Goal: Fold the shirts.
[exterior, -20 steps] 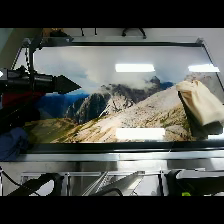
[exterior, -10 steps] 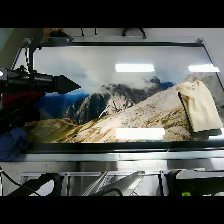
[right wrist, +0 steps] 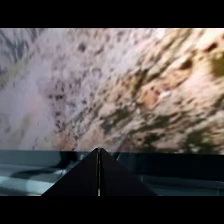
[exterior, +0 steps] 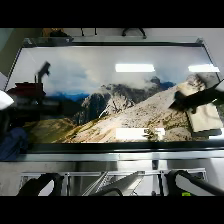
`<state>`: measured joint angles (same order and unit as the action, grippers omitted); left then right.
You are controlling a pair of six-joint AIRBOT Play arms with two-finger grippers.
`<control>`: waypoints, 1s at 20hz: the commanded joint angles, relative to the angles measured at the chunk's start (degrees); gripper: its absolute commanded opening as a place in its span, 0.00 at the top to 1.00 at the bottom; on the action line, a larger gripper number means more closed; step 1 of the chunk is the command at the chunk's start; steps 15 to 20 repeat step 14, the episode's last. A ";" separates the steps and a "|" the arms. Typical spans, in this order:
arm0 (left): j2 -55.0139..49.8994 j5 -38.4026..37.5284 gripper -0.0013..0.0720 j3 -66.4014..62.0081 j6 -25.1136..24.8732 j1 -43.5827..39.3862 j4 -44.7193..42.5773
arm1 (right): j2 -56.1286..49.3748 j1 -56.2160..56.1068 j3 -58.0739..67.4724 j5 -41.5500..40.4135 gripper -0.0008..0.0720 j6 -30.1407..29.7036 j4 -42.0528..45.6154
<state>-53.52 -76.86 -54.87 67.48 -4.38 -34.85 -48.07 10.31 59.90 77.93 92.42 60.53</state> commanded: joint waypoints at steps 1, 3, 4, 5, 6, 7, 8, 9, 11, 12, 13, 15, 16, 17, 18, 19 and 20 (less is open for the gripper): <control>9.62 3.06 0.96 16.65 2.71 -3.02 -0.07 | 11.69 -13.44 -21.99 -13.44 0.96 -2.03 -0.37; 13.38 3.02 0.96 20.72 4.15 -3.08 -0.09 | 12.55 -15.30 -24.17 -13.44 0.96 -2.03 -0.52; 15.19 3.78 0.96 22.03 4.13 -3.08 -0.11 | 12.52 -15.52 -24.17 -12.79 0.96 -2.03 -1.14; 16.76 4.17 0.96 22.95 4.13 -3.08 -0.11 | 12.52 -15.50 -24.17 -11.91 0.96 -2.01 -2.34; 18.16 4.44 0.96 23.58 4.15 -3.08 -0.07 | 12.52 -15.50 -24.20 -11.43 0.96 -2.03 -3.04; 19.23 4.52 0.96 23.91 4.17 -3.08 -0.04 | 12.50 -15.50 -24.20 -11.52 0.96 -2.03 -3.67; 20.22 4.55 0.96 24.22 4.17 -3.08 -0.04 | 12.44 -15.50 -24.20 -11.50 0.96 -2.03 -3.74; 21.05 4.59 0.96 24.50 4.20 -3.08 -0.02 | 12.39 -15.50 -24.20 -11.52 0.96 -2.03 -3.78; 22.18 4.57 0.96 24.55 4.22 -3.08 0.00 | 12.39 -15.50 -24.20 -11.50 0.96 -2.03 -3.80; 22.67 4.59 0.96 24.55 4.48 -3.08 0.02 | 12.39 -15.50 -24.20 -11.52 0.96 -2.03 -3.80; 22.93 4.59 0.96 24.55 4.79 -3.08 0.02 | 12.39 -15.50 -24.20 -11.52 0.96 -2.03 -3.80; 22.91 4.52 0.96 24.55 4.81 -3.08 0.02 | 12.39 -15.50 -24.20 -11.52 0.96 -2.03 -3.80; 22.91 4.52 0.96 24.55 4.81 -3.08 0.02 | 12.39 -15.50 -24.20 -11.52 0.96 -2.03 -3.80; 22.91 4.52 0.96 24.55 4.81 -3.08 0.02 | 12.39 -15.50 -24.20 -11.52 0.96 -2.03 -3.80; 22.91 4.52 0.96 24.55 4.81 -3.08 0.02 | 12.39 -15.50 -24.20 -11.52 0.96 -2.03 -3.80; 22.91 4.52 0.96 24.55 4.81 -3.08 0.02 | 12.39 -15.50 -24.20 -11.52 0.96 -2.03 -3.80; 22.91 4.52 0.96 24.55 4.81 -3.08 0.02 | 12.39 -15.50 -24.20 -11.52 0.96 -2.03 -3.80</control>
